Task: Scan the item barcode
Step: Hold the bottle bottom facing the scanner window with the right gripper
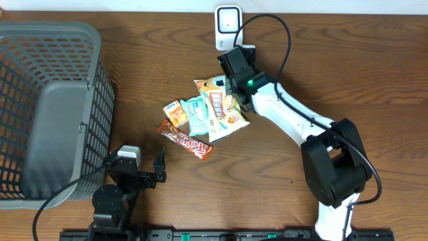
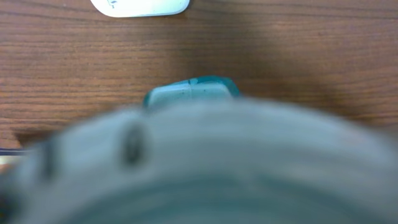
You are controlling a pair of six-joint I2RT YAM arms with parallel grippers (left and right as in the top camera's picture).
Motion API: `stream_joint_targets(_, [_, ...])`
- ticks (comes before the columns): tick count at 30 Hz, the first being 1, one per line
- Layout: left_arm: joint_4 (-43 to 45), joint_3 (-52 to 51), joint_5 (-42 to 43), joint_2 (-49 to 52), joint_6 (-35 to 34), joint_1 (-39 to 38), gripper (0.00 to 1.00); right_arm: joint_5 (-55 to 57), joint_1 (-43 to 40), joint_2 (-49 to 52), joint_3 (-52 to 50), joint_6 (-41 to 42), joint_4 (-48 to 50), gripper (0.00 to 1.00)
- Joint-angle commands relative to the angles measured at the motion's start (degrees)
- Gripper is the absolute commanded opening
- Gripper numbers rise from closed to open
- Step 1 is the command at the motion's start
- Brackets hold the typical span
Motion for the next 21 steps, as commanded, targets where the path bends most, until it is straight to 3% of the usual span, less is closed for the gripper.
stream_joint_targets(1, [-0.4, -1.3, 0.7, -0.2, -0.1, -0.3, 0.98, 0.1, -0.4, 1.4, -0.5, -0.7, -0.4, 0.63])
stream_joint_targets(2, [-0.4, -1.3, 0.7, -0.2, -0.1, -0.3, 0.98, 0.1, -0.4, 1.2, -0.4, -0.8, -0.4, 0.69])
stream_joint_targets(6, [-0.4, -1.3, 0.7, -0.2, -0.1, -0.3, 0.98, 0.0, -0.3, -1.4, -0.4, -1.1, -0.7, 0.74])
stream_joint_targets(21, [-0.4, -1.3, 0.7, -0.2, -0.1, -0.3, 0.98, 0.2, 0.0, -3.3, -0.5, -3.1, 4.3, 0.68])
